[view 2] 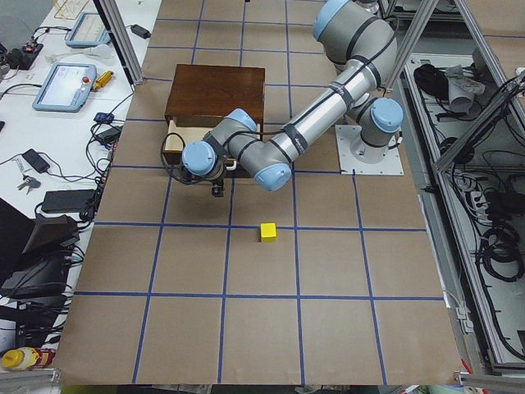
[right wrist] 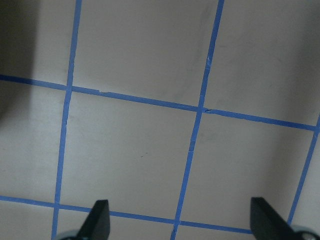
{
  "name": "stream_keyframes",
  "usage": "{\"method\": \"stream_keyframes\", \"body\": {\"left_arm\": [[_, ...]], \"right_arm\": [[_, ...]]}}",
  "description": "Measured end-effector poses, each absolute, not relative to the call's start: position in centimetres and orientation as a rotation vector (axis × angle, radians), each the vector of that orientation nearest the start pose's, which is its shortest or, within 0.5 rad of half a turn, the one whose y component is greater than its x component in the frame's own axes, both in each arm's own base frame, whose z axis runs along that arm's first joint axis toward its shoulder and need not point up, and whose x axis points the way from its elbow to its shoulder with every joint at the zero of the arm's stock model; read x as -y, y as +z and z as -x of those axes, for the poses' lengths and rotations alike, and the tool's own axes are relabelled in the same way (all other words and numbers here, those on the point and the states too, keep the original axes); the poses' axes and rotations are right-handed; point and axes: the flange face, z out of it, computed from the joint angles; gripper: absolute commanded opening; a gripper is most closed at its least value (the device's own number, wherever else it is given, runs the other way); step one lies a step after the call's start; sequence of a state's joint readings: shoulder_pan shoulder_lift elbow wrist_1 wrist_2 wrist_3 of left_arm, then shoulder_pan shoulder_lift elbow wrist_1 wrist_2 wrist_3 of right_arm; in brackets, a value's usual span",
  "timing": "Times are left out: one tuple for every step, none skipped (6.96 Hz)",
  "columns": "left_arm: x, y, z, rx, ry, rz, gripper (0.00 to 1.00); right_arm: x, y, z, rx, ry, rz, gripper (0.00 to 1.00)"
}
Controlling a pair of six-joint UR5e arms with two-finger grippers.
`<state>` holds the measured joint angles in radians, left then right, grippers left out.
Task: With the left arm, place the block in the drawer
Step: 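Release the handle and raise the left gripper above the open drawer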
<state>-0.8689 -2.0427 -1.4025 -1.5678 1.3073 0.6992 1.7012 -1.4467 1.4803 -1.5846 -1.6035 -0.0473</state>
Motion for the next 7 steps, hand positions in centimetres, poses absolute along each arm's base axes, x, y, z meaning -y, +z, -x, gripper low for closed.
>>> {"method": "stream_keyframes", "body": {"left_arm": [[58.5,32.2,-28.2,-3.517,0.082,0.064,1.00],[57.8,34.4,-27.4,-3.512,0.074,0.059,1.00],[56.8,37.1,-26.1,-3.503,0.070,0.049,1.00],[56.1,39.9,-23.9,-3.477,0.068,0.034,1.00],[55.7,42.4,-20.7,-3.436,0.080,0.013,1.00],[55.4,44.4,-17.7,-3.400,0.088,0.014,1.00],[54.9,46.0,-14.4,-3.378,0.095,0.069,1.00]], "right_arm": [[52.1,47.0,-19.9,-3.162,0.029,0.282,1.00],[52.1,47.0,-19.9,-3.163,0.029,0.282,1.00],[52.1,47.0,-19.9,-3.163,0.029,0.282,1.00],[52.1,47.0,-19.9,-3.163,0.029,0.282,1.00],[52.1,47.0,-19.9,-3.163,0.029,0.282,1.00],[52.1,47.0,-19.9,-3.163,0.029,0.282,1.00],[52.1,46.9,-19.9,-3.163,0.029,0.282,1.00]]}}
